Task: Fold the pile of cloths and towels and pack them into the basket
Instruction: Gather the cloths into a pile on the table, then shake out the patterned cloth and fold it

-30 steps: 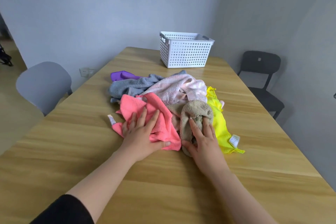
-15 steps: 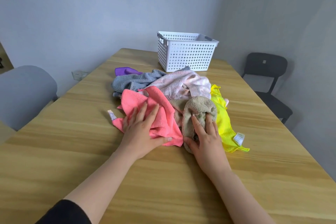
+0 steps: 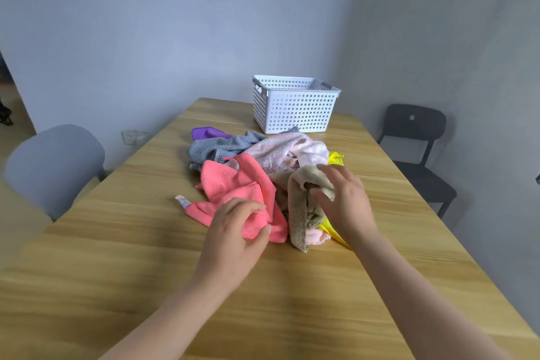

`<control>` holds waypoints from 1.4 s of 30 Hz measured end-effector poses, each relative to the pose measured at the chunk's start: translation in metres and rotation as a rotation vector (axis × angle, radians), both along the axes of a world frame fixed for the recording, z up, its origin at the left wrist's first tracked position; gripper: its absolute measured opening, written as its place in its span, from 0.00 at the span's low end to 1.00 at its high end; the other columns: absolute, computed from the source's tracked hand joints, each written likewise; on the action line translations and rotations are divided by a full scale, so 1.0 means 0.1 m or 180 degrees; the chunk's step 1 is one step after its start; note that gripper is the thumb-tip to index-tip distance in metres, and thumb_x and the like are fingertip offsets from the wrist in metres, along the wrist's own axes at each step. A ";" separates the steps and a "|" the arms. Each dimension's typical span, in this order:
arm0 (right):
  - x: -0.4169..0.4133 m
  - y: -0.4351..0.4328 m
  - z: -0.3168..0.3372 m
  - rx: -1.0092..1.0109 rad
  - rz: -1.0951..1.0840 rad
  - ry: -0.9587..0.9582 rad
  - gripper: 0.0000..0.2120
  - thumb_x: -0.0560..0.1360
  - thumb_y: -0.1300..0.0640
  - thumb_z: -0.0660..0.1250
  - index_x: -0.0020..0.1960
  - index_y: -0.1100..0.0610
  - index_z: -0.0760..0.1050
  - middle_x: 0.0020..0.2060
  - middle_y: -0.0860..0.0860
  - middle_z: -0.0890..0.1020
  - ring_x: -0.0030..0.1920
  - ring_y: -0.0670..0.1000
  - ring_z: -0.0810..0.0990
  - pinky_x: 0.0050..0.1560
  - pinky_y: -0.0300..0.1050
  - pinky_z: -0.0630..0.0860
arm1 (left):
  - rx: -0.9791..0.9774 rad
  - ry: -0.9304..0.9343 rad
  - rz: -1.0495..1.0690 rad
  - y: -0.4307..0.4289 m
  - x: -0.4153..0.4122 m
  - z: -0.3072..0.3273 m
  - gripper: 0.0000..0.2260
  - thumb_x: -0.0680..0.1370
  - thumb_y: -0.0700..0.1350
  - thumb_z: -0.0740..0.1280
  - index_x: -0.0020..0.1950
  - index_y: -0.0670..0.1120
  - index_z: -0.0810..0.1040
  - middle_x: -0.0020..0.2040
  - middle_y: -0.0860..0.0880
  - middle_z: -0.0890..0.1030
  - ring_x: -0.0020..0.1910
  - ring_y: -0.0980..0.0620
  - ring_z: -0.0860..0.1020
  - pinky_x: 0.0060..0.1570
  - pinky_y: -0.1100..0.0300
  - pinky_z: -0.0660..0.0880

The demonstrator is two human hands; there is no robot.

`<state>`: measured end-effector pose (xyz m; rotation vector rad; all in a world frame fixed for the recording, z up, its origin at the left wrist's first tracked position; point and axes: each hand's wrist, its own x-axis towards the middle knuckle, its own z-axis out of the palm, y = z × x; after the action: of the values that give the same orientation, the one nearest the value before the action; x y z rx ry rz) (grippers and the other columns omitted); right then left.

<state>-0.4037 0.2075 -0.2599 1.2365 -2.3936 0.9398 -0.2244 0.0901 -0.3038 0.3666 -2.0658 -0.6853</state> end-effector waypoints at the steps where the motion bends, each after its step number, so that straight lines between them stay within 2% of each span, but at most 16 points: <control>1: -0.01 -0.03 0.02 0.0011 -0.0004 0.0009 0.13 0.73 0.58 0.69 0.57 0.56 0.79 0.56 0.52 0.79 0.57 0.57 0.73 0.55 0.46 0.69 | 0.0031 -0.0012 -0.0010 0.03 0.04 0.03 0.11 0.70 0.50 0.66 0.49 0.47 0.80 0.46 0.54 0.78 0.49 0.57 0.76 0.54 0.62 0.71; 3: 0.00 -0.06 0.09 -0.0013 -0.0037 0.0094 0.05 0.73 0.60 0.69 0.46 0.60 0.82 0.48 0.54 0.82 0.52 0.60 0.75 0.50 0.48 0.70 | 0.0091 -0.0046 -0.0042 0.09 0.12 0.09 0.11 0.70 0.51 0.66 0.48 0.48 0.80 0.45 0.56 0.78 0.47 0.59 0.75 0.53 0.64 0.71; 4: 0.02 -0.06 0.13 0.0002 -0.0065 0.0150 0.05 0.73 0.61 0.68 0.44 0.62 0.81 0.45 0.55 0.82 0.51 0.60 0.75 0.48 0.49 0.70 | 0.0101 -0.0088 -0.0060 0.11 0.16 0.09 0.11 0.70 0.52 0.66 0.49 0.48 0.80 0.45 0.56 0.78 0.47 0.59 0.75 0.52 0.65 0.71; 8: 0.18 0.10 0.31 -0.0119 -0.0060 0.0347 0.06 0.77 0.58 0.65 0.47 0.60 0.79 0.45 0.54 0.82 0.50 0.57 0.76 0.43 0.49 0.71 | 0.0174 -0.0246 -0.0059 0.21 0.30 0.12 0.13 0.70 0.54 0.64 0.49 0.49 0.79 0.46 0.57 0.78 0.47 0.60 0.76 0.51 0.68 0.71; 11: 0.34 0.32 0.50 -0.0207 -0.0002 0.0286 0.07 0.77 0.56 0.63 0.50 0.56 0.78 0.46 0.47 0.83 0.42 0.50 0.76 0.37 0.44 0.67 | 0.0315 -0.0245 -0.0091 0.36 0.40 0.19 0.12 0.69 0.57 0.64 0.49 0.54 0.78 0.47 0.58 0.79 0.47 0.62 0.76 0.51 0.72 0.69; 14: 0.52 0.56 0.66 -0.0329 0.0121 0.0161 0.05 0.77 0.55 0.64 0.47 0.55 0.77 0.40 0.45 0.82 0.39 0.50 0.78 0.39 0.46 0.72 | 0.0373 -0.0205 -0.0126 0.54 0.51 0.27 0.08 0.68 0.58 0.64 0.46 0.62 0.73 0.46 0.61 0.78 0.48 0.62 0.75 0.49 0.75 0.68; 18: 0.84 0.89 0.76 -0.0321 0.0286 -0.0093 0.04 0.76 0.55 0.65 0.43 0.54 0.76 0.36 0.46 0.82 0.39 0.49 0.80 0.41 0.51 0.77 | 0.0616 -0.0278 -0.0316 0.87 0.71 0.21 0.13 0.67 0.60 0.65 0.49 0.58 0.76 0.48 0.61 0.78 0.50 0.60 0.76 0.50 0.70 0.71; 20: 1.02 1.09 0.70 -0.0221 0.0370 -0.0214 0.04 0.75 0.55 0.66 0.41 0.52 0.76 0.34 0.45 0.82 0.37 0.48 0.80 0.40 0.50 0.77 | 0.0741 -0.0353 -0.0329 1.02 0.84 0.11 0.15 0.67 0.60 0.67 0.51 0.57 0.77 0.50 0.61 0.78 0.51 0.60 0.76 0.49 0.71 0.71; 25: 1.41 1.64 0.40 0.0074 0.0448 -0.0764 0.06 0.73 0.57 0.67 0.37 0.50 0.76 0.30 0.46 0.80 0.34 0.46 0.77 0.36 0.41 0.73 | 0.0878 -0.0478 -0.0279 1.32 1.14 -0.10 0.11 0.71 0.48 0.73 0.52 0.55 0.77 0.49 0.60 0.79 0.52 0.62 0.75 0.48 0.75 0.69; 29: 1.59 1.97 0.16 0.0536 0.0642 -0.1268 0.06 0.71 0.56 0.68 0.36 0.50 0.77 0.31 0.47 0.81 0.34 0.44 0.76 0.36 0.35 0.72 | 0.1050 -0.0568 -0.0347 1.50 1.25 -0.22 0.12 0.71 0.51 0.73 0.52 0.55 0.78 0.50 0.60 0.79 0.50 0.61 0.77 0.49 0.72 0.72; 31: 1.61 2.08 0.06 0.0995 0.0771 -0.1500 0.05 0.70 0.55 0.69 0.36 0.51 0.78 0.33 0.48 0.82 0.35 0.44 0.76 0.41 0.40 0.75 | 0.1147 -0.0604 -0.0378 1.52 1.28 -0.24 0.13 0.69 0.56 0.71 0.51 0.55 0.78 0.49 0.60 0.80 0.50 0.61 0.78 0.49 0.71 0.73; 33: 1.58 2.15 -0.02 0.1272 0.0817 -0.1715 0.06 0.71 0.52 0.69 0.36 0.52 0.80 0.33 0.47 0.82 0.33 0.42 0.77 0.41 0.42 0.76 | 0.1117 -0.0572 -0.0366 1.51 1.30 -0.24 0.13 0.69 0.57 0.69 0.51 0.54 0.78 0.48 0.59 0.80 0.49 0.61 0.78 0.48 0.72 0.72; 36: 1.48 2.13 -0.12 0.0927 0.0289 -0.1583 0.07 0.73 0.50 0.69 0.39 0.51 0.81 0.33 0.46 0.83 0.35 0.42 0.80 0.40 0.41 0.77 | 0.0940 -0.0614 -0.0324 1.44 1.24 -0.19 0.09 0.72 0.47 0.72 0.51 0.53 0.78 0.49 0.58 0.80 0.49 0.62 0.77 0.49 0.72 0.72; 38: 1.42 2.07 -0.19 0.0765 -0.0154 -0.1279 0.05 0.75 0.50 0.67 0.46 0.50 0.81 0.39 0.44 0.83 0.41 0.44 0.79 0.42 0.40 0.75 | 0.0723 -0.0778 -0.0353 1.39 1.16 -0.14 0.10 0.72 0.52 0.71 0.52 0.55 0.77 0.52 0.60 0.79 0.51 0.64 0.76 0.53 0.70 0.72; 40: 1.38 1.97 -0.24 0.0871 -0.0384 -0.1191 0.13 0.75 0.48 0.66 0.57 0.51 0.78 0.49 0.46 0.81 0.48 0.46 0.78 0.44 0.39 0.72 | 0.0467 -0.1042 -0.0434 1.36 1.05 -0.10 0.17 0.71 0.59 0.66 0.56 0.54 0.78 0.57 0.59 0.77 0.56 0.63 0.75 0.58 0.68 0.70; 42: 1.34 1.88 -0.29 0.0970 -0.0499 -0.1340 0.19 0.75 0.46 0.66 0.63 0.54 0.74 0.54 0.49 0.80 0.53 0.49 0.78 0.46 0.41 0.71 | 0.0339 -0.1343 -0.0512 1.34 0.97 -0.10 0.19 0.73 0.56 0.67 0.62 0.51 0.76 0.61 0.56 0.76 0.61 0.59 0.73 0.59 0.68 0.67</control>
<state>-0.2700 0.3953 -0.2889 0.9983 -3.0072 0.8811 -0.1274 0.2244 -0.3135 0.4379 -2.4837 -0.8753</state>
